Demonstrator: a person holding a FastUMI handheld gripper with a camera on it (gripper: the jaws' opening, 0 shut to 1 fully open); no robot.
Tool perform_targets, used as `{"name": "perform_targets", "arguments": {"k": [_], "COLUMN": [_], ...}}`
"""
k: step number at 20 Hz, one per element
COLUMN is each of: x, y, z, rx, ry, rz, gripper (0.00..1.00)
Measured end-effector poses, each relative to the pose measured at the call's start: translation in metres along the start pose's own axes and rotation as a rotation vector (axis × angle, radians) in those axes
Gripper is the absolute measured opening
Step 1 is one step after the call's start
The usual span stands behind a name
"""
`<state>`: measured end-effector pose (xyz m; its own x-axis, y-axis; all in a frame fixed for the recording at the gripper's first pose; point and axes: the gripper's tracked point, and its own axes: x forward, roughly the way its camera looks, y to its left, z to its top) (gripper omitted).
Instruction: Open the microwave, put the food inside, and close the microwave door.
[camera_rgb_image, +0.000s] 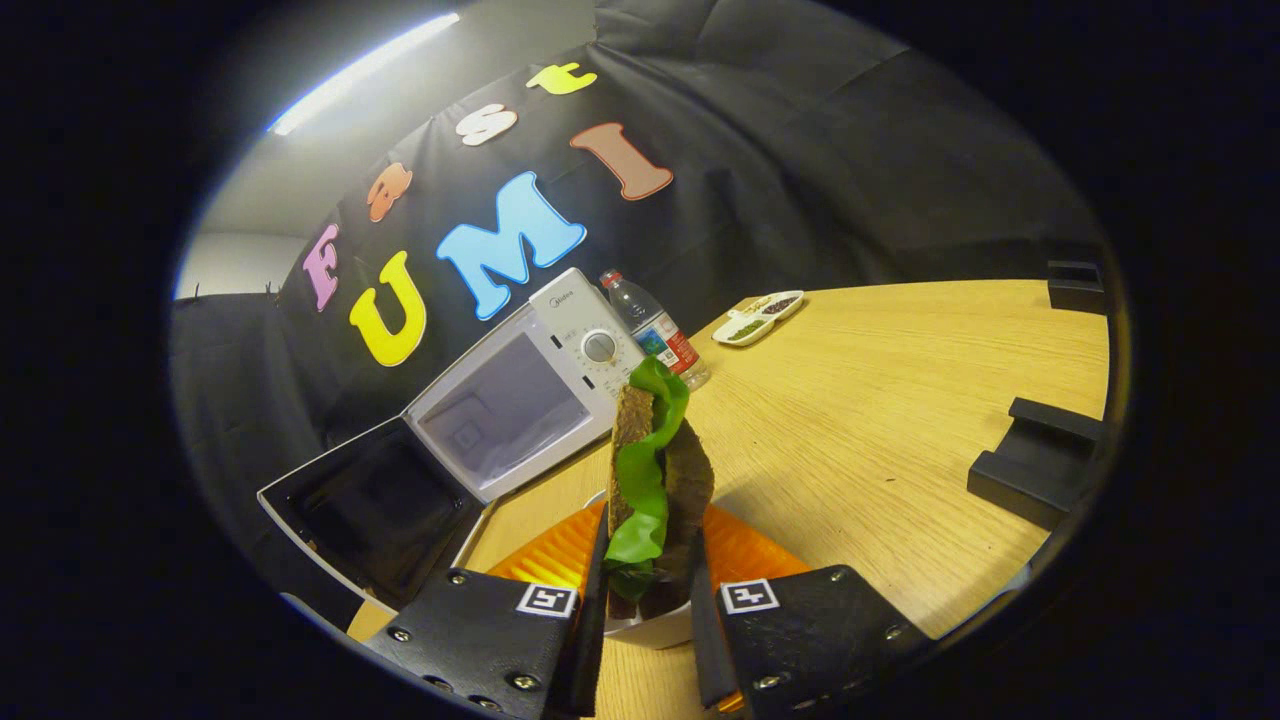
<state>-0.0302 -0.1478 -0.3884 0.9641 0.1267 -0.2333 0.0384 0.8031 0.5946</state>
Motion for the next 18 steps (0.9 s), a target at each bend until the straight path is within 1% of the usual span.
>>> {"name": "perform_targets", "arguments": {"k": [2, 9, 12, 15, 18], "x": [0.001, -0.010, -0.006, 0.002, 0.016], "y": [0.003, 0.022, 0.046, 0.073, 0.103], "z": [0.003, 0.020, 0.030, 0.036, 0.040], "rx": [0.003, -0.105, -0.197, -0.323, -0.393], "ry": [-0.010, -0.065, -0.086, -0.110, -0.115], "rz": [0.000, -0.044, -0.041, -0.038, -0.020], "gripper": [0.27, 0.27, 0.27, 0.27, 0.27]}}
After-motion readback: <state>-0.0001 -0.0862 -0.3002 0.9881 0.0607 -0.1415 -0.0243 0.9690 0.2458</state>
